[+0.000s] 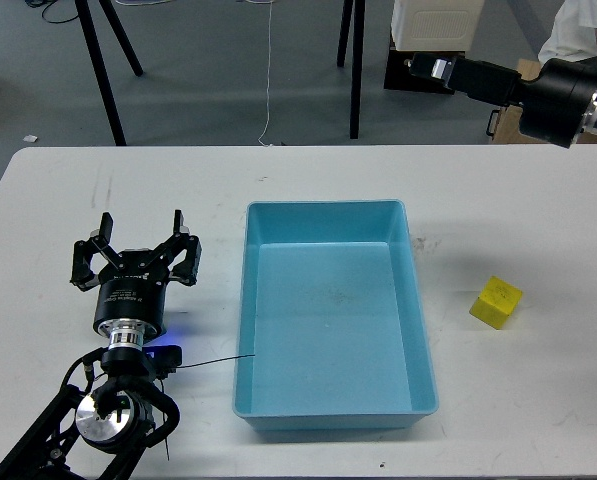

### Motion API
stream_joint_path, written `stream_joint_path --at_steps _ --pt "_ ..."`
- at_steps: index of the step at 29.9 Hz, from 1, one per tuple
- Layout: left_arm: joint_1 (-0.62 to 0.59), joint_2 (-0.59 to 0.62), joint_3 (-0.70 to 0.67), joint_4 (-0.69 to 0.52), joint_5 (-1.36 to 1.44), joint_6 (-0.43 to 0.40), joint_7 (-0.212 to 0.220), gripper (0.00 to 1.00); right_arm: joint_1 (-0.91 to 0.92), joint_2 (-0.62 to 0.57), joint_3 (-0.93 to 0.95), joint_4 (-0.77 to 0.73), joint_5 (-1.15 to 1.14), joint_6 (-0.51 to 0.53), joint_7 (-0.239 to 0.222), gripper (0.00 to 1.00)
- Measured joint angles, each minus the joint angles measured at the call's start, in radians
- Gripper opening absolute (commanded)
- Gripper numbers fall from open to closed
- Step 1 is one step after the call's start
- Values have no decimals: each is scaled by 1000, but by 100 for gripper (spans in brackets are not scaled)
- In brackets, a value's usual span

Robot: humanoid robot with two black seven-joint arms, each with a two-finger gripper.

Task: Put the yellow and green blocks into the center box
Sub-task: 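Lower the right gripper onto the yellow cube and close on it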

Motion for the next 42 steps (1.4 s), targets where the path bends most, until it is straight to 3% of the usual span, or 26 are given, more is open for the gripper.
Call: stream_joint_path --at_steps 7,13,27,42 --pt "1 0 0 2 -1 0 0 100 254 -81 -336 2 -342 36 0 97" --pt "0 0 0 3 -1 0 0 100 298 -116 -503 36 -493 36 1 96" --pt "2 0 1 5 0 -1 0 100 185 -157 -632 87 -508 36 0 96" --pt "1 0 0 15 -2 -1 0 100 69 -32 -637 -7 -511 36 0 96"
